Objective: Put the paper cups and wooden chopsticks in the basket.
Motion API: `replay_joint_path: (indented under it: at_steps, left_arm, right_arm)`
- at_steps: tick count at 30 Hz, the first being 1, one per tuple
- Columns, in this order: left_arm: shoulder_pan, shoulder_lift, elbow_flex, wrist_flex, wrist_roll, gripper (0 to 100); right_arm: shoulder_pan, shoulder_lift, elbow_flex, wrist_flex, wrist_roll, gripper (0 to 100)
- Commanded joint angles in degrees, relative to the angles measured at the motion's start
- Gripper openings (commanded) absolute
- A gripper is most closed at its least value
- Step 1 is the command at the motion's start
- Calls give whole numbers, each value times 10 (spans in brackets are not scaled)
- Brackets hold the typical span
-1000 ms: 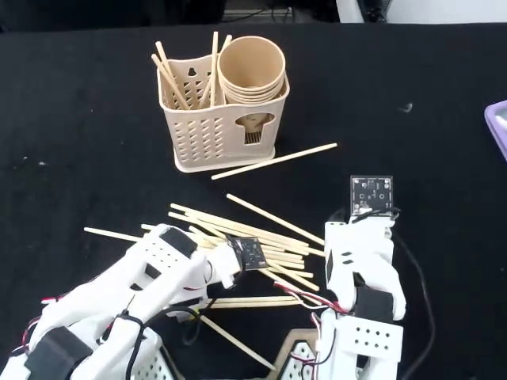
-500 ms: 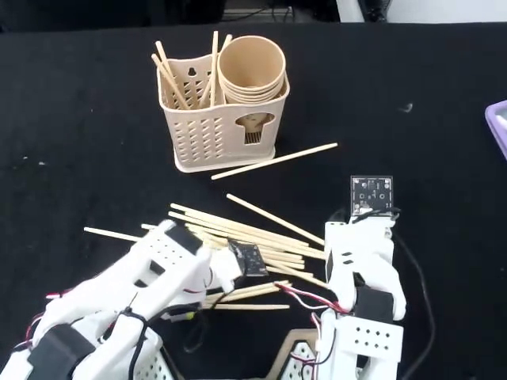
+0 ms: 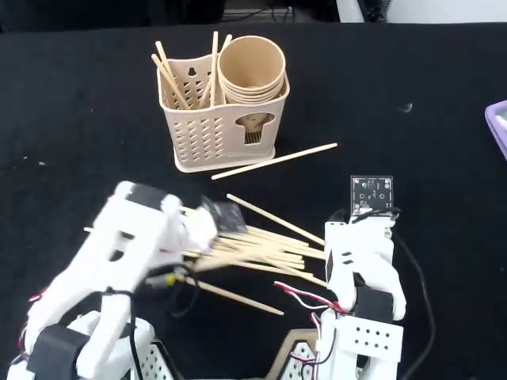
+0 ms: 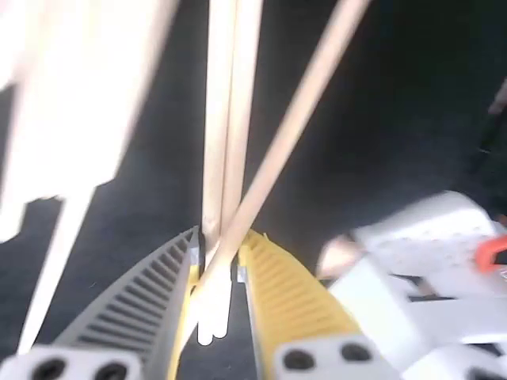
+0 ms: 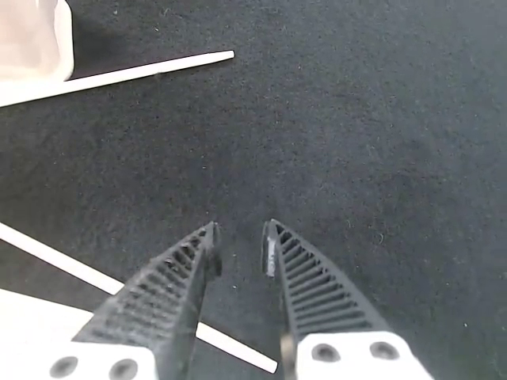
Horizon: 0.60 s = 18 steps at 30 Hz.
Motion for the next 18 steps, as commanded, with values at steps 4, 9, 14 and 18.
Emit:
replay_joint_path:
  at_steps: [4, 9, 14, 18]
  left_arm:
    - [-113, -11, -85, 28, -109, 30]
    - [-132, -11, -151, 25, -84, 30]
    - [-95, -4, -182, 10, -9, 30]
    - [-61, -9, -142, -62, 44, 30]
  right_arm:
    - [4, -9, -3, -2, 5, 103]
    - [4, -9, -3, -2, 5, 103]
    - [4, -9, -3, -2, 5, 103]
    - [4, -9, -3, -2, 5, 103]
